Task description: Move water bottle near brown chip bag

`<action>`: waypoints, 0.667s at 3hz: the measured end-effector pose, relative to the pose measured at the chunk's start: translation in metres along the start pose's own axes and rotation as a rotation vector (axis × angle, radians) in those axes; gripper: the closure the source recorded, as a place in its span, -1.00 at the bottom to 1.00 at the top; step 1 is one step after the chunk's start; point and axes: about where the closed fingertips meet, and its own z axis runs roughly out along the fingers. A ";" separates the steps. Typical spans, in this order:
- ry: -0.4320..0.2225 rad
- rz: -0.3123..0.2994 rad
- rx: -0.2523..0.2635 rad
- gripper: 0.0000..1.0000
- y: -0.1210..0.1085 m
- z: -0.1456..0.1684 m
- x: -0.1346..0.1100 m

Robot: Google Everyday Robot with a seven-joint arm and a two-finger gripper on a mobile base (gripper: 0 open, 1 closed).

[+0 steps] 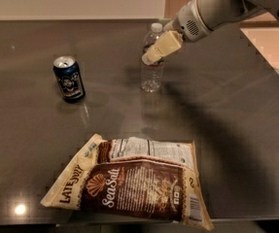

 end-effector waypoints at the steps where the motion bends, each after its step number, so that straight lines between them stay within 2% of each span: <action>1: -0.008 0.007 -0.036 -0.16 0.005 0.003 -0.003; 2: -0.030 0.006 -0.067 0.28 0.012 -0.001 -0.007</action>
Offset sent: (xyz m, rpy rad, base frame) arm -0.0191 0.0071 0.0147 0.0822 0.0381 0.0730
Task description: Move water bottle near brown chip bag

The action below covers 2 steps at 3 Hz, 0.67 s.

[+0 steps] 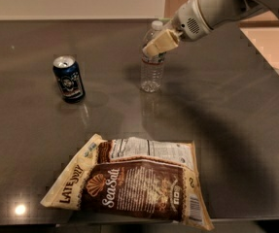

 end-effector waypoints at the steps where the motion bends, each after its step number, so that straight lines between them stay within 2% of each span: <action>1: -0.033 -0.029 -0.034 0.77 0.020 -0.017 -0.008; 2: -0.038 -0.045 -0.062 1.00 0.044 -0.035 -0.007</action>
Offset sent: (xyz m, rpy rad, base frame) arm -0.0853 -0.0135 0.0387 0.0401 -0.0043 0.1064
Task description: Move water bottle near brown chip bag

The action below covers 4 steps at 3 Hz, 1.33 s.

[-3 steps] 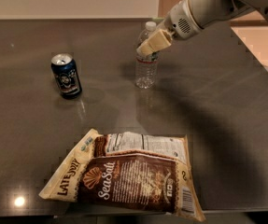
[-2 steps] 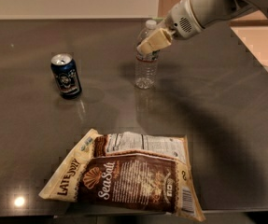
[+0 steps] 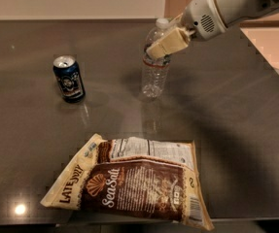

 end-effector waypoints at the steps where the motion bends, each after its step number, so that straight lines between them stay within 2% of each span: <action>1: 0.014 -0.022 -0.021 1.00 0.028 -0.012 0.005; 4: 0.071 -0.157 -0.084 1.00 0.103 -0.017 0.014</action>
Offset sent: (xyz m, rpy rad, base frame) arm -0.0928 -0.0035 -0.0060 -0.0704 -0.0036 0.1185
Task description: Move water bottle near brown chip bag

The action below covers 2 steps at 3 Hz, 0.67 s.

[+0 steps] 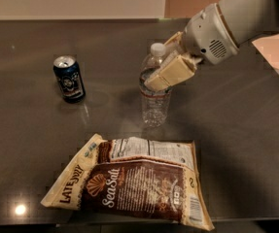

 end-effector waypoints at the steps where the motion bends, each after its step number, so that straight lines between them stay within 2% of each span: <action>1: -0.005 -0.042 -0.030 1.00 0.019 0.005 -0.005; 2: -0.022 -0.059 -0.069 1.00 0.031 0.014 -0.007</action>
Offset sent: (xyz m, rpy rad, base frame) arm -0.0382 0.0251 -0.0152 0.0351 0.0172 0.1330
